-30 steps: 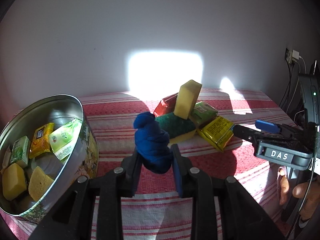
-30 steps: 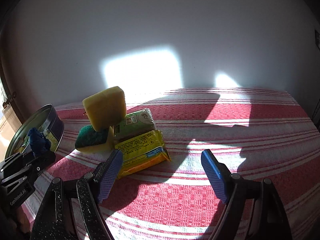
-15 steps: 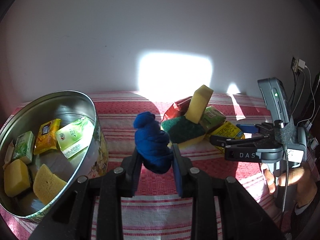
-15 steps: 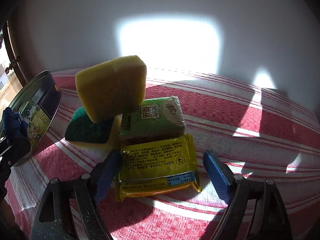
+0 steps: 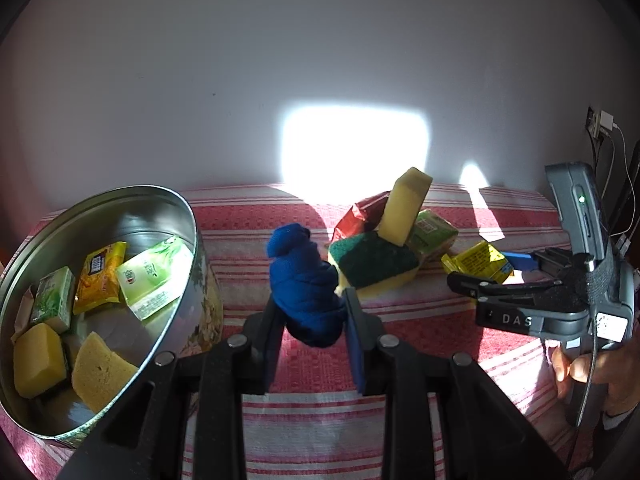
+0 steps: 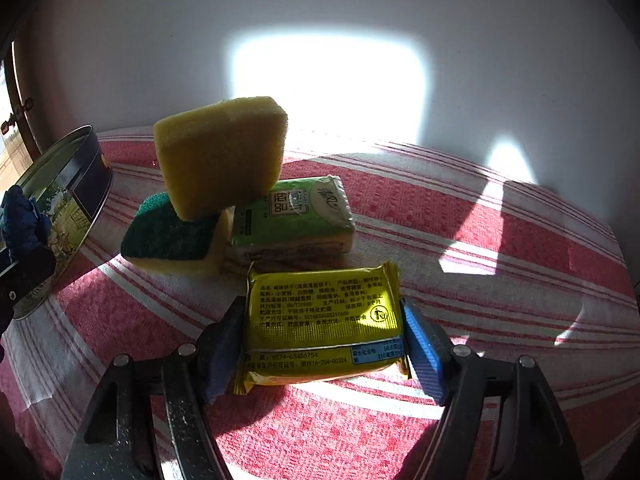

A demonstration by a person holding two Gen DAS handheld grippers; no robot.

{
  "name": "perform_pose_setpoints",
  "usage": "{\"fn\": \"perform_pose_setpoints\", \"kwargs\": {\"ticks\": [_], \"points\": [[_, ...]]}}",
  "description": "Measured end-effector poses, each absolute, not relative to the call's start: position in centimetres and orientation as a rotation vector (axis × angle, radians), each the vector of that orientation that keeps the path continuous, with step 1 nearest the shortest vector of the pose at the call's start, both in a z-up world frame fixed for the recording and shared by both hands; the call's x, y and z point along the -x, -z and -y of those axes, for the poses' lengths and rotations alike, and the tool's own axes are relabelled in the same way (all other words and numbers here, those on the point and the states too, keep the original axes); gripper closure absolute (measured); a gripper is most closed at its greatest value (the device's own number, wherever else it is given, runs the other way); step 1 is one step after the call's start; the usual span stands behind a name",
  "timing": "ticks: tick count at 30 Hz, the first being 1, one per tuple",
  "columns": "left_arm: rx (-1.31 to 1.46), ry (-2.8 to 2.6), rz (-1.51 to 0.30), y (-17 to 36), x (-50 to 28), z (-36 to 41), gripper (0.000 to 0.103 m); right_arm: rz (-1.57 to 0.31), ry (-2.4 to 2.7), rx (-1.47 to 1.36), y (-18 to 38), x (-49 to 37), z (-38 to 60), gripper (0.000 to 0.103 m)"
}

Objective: Organize objects
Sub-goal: 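Grasp the yellow biscuit packet with the right tool while the left tool holds the blue cloth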

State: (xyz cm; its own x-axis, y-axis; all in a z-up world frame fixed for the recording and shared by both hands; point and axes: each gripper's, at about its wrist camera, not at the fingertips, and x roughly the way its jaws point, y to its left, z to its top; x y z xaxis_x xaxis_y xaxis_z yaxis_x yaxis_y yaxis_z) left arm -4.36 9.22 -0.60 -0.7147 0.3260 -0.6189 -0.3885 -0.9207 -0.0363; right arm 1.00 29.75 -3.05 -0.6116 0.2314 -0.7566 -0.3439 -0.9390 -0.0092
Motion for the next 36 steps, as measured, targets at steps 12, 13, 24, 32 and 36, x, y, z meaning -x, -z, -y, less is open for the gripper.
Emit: {"fn": "perform_pose_setpoints", "kwargs": {"ticks": [12, 13, 24, 32, 36], "points": [[0.88, -2.624, -0.115, -0.6, 4.2, -8.0, 0.076, -0.398, -2.46, 0.74, 0.7, -5.6, -28.8, 0.027], [0.879, -2.627, -0.116, -0.6, 4.2, -7.9, 0.076, -0.389, -2.454, 0.711, -0.3, -5.8, -28.8, 0.027], [0.792, -2.689, -0.173, -1.7, 3.7, -6.6, 0.076, -0.318, -2.404, 0.531, -1.7, -7.9, -25.2, 0.027], [0.766, -2.72, -0.151, -2.5, 4.1, -4.1, 0.076, -0.342, -2.413, 0.505, -1.9, -7.6, -23.5, 0.027], [0.763, -2.738, -0.138, -2.7, 4.5, -2.9, 0.076, -0.354, -2.441, 0.485, -2.2, -6.9, -22.1, 0.027]]}}
